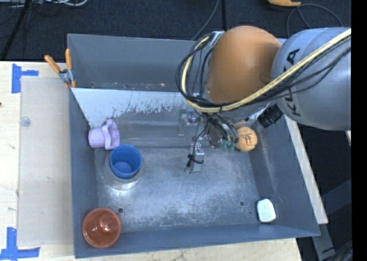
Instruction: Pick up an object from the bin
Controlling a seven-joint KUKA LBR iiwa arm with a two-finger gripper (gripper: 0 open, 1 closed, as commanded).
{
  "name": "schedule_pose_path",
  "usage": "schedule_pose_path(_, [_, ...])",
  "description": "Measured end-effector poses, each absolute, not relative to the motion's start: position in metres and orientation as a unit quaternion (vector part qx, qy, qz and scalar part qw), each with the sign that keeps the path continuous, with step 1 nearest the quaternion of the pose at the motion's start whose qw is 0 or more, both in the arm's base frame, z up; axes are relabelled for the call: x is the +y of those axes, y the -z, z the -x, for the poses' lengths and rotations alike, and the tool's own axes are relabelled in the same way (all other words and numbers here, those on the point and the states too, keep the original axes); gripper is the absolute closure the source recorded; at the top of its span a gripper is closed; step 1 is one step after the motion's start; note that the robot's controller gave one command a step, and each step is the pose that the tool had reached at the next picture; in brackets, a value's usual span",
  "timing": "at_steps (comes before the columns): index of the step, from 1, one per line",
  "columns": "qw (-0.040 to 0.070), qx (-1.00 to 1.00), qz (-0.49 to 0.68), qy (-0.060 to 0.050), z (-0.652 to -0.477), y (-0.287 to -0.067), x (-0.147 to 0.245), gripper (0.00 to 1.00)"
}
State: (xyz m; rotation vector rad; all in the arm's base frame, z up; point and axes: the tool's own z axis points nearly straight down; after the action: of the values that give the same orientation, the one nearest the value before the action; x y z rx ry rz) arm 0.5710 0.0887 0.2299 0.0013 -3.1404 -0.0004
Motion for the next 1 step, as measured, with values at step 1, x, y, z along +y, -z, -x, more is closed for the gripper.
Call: schedule_pose_path(1, [0.002, -1.0, 0.002, 0.0, -0.5239, -0.2029, 0.119, 0.0])
